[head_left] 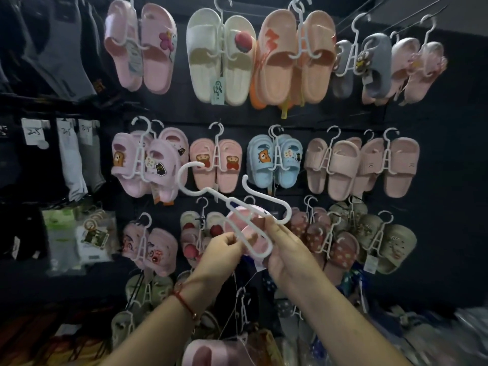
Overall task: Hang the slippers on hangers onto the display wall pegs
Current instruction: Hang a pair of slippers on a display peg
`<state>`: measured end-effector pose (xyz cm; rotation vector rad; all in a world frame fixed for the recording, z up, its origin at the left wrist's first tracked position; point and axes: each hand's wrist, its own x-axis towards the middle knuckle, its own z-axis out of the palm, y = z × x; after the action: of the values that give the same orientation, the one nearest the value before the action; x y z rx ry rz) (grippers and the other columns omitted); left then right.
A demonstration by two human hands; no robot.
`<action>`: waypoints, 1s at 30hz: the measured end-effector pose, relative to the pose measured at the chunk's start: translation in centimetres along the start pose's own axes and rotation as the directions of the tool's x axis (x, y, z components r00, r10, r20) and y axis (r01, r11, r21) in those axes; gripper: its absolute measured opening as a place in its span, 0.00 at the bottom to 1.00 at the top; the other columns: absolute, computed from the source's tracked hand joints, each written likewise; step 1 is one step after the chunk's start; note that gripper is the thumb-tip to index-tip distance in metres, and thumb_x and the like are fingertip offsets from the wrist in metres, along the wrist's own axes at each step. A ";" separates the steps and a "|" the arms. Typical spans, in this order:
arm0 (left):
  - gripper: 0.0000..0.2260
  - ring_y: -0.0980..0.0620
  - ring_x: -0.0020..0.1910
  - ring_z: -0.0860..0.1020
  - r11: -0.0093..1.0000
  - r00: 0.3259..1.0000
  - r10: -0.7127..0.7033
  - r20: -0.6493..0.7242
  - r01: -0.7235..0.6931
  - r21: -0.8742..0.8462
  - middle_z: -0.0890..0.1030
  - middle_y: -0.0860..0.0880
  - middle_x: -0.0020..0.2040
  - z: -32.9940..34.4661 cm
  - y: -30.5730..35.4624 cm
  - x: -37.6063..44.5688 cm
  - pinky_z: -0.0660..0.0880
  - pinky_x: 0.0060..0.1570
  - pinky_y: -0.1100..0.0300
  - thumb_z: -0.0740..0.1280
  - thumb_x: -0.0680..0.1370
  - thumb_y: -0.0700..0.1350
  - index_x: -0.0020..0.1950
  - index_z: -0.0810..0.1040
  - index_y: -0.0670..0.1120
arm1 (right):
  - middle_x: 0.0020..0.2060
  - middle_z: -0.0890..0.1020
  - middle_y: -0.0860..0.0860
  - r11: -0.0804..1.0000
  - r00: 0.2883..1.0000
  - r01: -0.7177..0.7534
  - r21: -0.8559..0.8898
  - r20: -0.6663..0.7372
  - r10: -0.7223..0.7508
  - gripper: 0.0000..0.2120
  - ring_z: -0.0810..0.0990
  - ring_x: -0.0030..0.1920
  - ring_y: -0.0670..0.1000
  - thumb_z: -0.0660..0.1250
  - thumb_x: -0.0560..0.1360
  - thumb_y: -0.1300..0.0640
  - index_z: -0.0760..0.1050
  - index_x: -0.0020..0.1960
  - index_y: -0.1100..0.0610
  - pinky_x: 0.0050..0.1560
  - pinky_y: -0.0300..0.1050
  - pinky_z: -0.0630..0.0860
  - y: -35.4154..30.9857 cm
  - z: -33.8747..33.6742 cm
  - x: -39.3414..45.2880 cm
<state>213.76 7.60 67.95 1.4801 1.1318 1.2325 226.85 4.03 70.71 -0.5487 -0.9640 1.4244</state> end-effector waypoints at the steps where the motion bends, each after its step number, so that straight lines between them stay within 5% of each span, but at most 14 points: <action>1: 0.12 0.64 0.29 0.74 0.999 1.000 0.016 -0.012 -0.015 0.035 0.78 0.58 0.30 -0.1 -0.2 0.2 0.70 0.31 0.70 0.72 0.78 0.52 0.46 0.80 0.42 | 0.53 0.84 0.64 0.999 1.000 -0.002 0.049 -0.026 0.003 0.15 0.84 0.55 0.60 0.66 0.74 0.53 0.84 0.51 0.63 0.64 0.59 0.77 0.0 0.2 0.3; 6: 0.31 0.53 0.62 0.78 0.994 0.997 0.050 -0.064 -0.044 0.103 0.80 0.53 0.63 -0.4 -2.5 -0.6 0.75 0.62 0.53 0.73 0.66 0.63 0.66 0.67 0.71 | 0.62 0.79 0.68 0.947 0.988 -0.080 0.311 -0.101 0.117 0.17 0.78 0.63 0.69 0.69 0.72 0.51 0.78 0.55 0.63 0.65 0.72 0.71 -0.1 0.5 1.9; 9: 0.35 0.54 0.70 0.69 0.954 0.993 0.111 -0.050 -0.092 0.285 0.69 0.55 0.73 -0.1 -3.8 -2.2 0.69 0.68 0.53 0.72 0.71 0.60 0.74 0.59 0.68 | 0.62 0.80 0.64 0.941 0.976 -0.081 0.329 -0.166 0.142 0.12 0.79 0.63 0.65 0.66 0.79 0.50 0.78 0.51 0.60 0.62 0.67 0.75 -0.4 0.5 2.7; 13: 0.33 0.53 0.71 0.66 0.872 0.991 0.066 -0.118 0.000 0.489 0.66 0.54 0.73 1.1 -6.4 -3.6 0.67 0.68 0.57 0.71 0.77 0.55 0.78 0.58 0.58 | 0.55 0.83 0.60 0.934 0.960 -0.038 0.355 -0.247 0.133 0.11 0.80 0.63 0.61 0.65 0.81 0.52 0.79 0.48 0.59 0.61 0.60 0.78 -1.0 0.3 3.6; 18: 0.21 0.47 0.55 0.79 0.802 0.981 -0.192 -0.028 0.173 0.572 0.79 0.49 0.57 4.0 -10.1 -5.5 0.76 0.55 0.52 0.67 0.77 0.59 0.63 0.64 0.53 | 0.41 0.85 0.54 0.940 0.939 -0.001 0.342 -0.323 0.119 0.10 0.85 0.47 0.53 0.67 0.80 0.53 0.81 0.46 0.58 0.50 0.51 0.82 -2.3 0.6 3.6; 23: 0.38 0.57 0.53 0.78 0.845 0.950 -0.298 0.094 0.217 0.489 0.76 0.58 0.59 7.7 -14.1 -6.0 0.76 0.59 0.58 0.67 0.68 0.68 0.71 0.58 0.53 | 0.41 0.86 0.51 0.945 0.933 0.029 0.325 -0.349 0.092 0.09 0.85 0.49 0.49 0.68 0.79 0.53 0.84 0.49 0.58 0.49 0.45 0.82 -4.2 0.8 2.7; 26: 0.50 0.45 0.65 0.74 0.811 0.951 -0.308 -0.013 0.270 0.518 0.73 0.51 0.67 8.4 -15.3 -5.1 0.70 0.66 0.50 0.67 0.68 0.69 0.79 0.40 0.57 | 0.38 0.87 0.52 0.949 0.936 0.034 0.313 -0.342 0.079 0.10 0.87 0.37 0.48 0.68 0.80 0.53 0.83 0.46 0.57 0.33 0.40 0.81 -5.5 0.6 1.7; 28: 0.51 0.41 0.73 0.66 0.756 0.947 -0.310 -0.086 0.300 0.582 0.68 0.46 0.74 8.5 -15.6 -4.3 0.64 0.71 0.45 0.66 0.70 0.71 0.82 0.44 0.51 | 0.39 0.86 0.52 0.952 0.940 0.051 0.300 -0.337 0.056 0.10 0.86 0.34 0.47 0.67 0.80 0.53 0.82 0.44 0.57 0.27 0.38 0.78 -6.5 0.4 0.9; 30: 0.56 0.42 0.74 0.65 0.770 0.948 -0.298 -0.110 0.307 0.560 0.65 0.46 0.77 8.2 -15.4 -3.4 0.65 0.71 0.45 0.67 0.66 0.75 0.82 0.45 0.49 | 0.41 0.86 0.52 0.959 0.946 0.075 0.272 -0.324 0.018 0.11 0.86 0.38 0.46 0.66 0.80 0.53 0.82 0.44 0.56 0.34 0.40 0.80 -7.4 0.0 0.2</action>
<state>219.88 6.77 51.24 1.6224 1.7833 0.6977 231.05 3.30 76.75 -0.5320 -0.4938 1.3629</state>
